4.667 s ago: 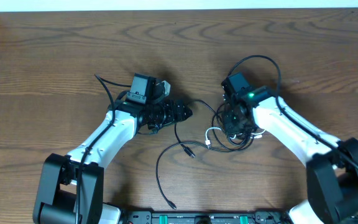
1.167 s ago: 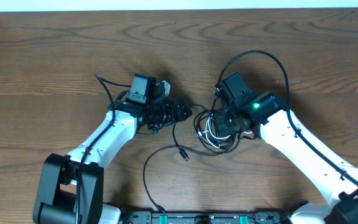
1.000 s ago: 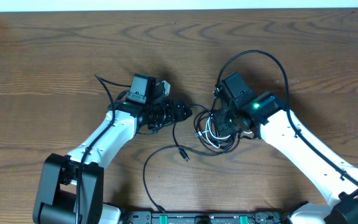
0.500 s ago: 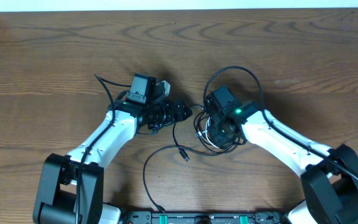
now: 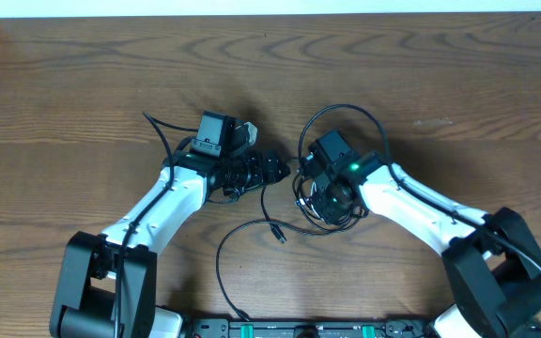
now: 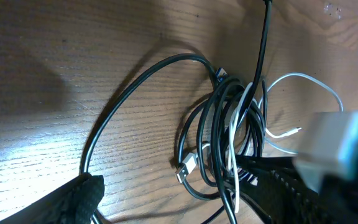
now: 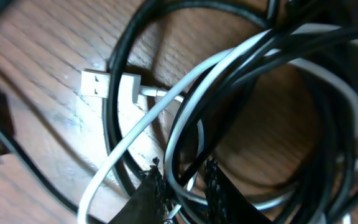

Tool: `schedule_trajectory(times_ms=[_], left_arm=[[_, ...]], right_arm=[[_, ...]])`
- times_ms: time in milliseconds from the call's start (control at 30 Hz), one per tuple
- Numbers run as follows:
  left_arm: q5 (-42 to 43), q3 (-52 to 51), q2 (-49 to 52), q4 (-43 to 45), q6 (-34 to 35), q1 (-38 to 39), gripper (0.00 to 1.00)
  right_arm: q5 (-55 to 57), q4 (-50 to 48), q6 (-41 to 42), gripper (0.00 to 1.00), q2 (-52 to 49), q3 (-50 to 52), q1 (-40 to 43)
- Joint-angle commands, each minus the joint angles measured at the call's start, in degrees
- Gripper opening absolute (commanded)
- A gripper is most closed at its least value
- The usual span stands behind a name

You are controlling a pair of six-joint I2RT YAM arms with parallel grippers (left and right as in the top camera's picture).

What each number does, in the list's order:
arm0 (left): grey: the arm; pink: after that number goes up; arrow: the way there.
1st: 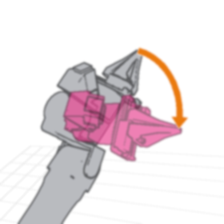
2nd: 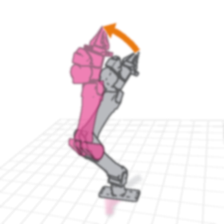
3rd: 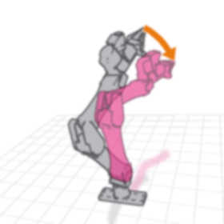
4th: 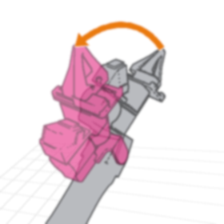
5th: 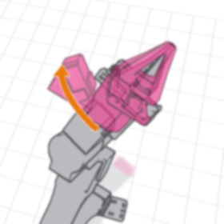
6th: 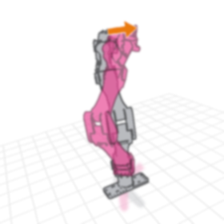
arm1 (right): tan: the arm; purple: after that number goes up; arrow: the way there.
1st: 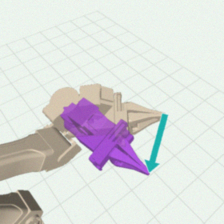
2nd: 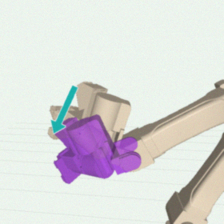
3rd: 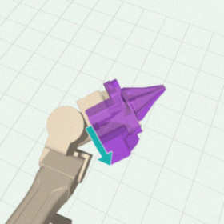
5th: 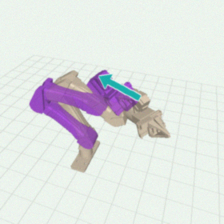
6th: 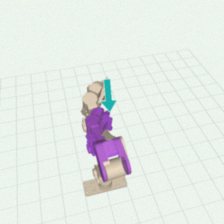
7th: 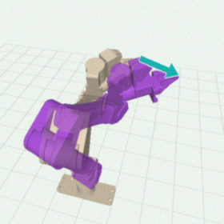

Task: Untangle cables

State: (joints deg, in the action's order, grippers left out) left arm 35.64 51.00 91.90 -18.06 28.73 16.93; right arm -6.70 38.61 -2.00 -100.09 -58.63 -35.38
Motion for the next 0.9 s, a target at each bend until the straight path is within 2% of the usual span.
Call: schedule_trajectory(times_ms=[0, 167, 433, 633, 867], left_arm=[[-0.72, -0.17, 0.31, -0.28, 0.46, -0.13, 0.85], [-0.74, -0.17, 0.31, -0.28, 0.46, -0.13, 0.85], [-1.22, -0.17, 0.31, -0.28, 0.48, -0.13, 0.85], [-2.08, -0.17, 0.31, -0.44, 0.48, -0.13, 0.85], [-2.25, -0.17, 0.31, -0.46, 0.48, -0.13, 0.85]], right_arm=[[-0.55, -0.09, -1.95, 0.18, -1.29, 0.33, -0.52], [-0.26, -0.61, -1.95, 0.01, -1.29, 0.31, -0.31], [0.52, 1.27, -1.90, 0.01, -0.61, -2.93, 0.15], [3.54, 11.50, -0.15, 0.01, 0.74, -11.69, 0.85], [4.13, 17.66, 2.84, 0.01, 2.78, -18.08, 1.01]])
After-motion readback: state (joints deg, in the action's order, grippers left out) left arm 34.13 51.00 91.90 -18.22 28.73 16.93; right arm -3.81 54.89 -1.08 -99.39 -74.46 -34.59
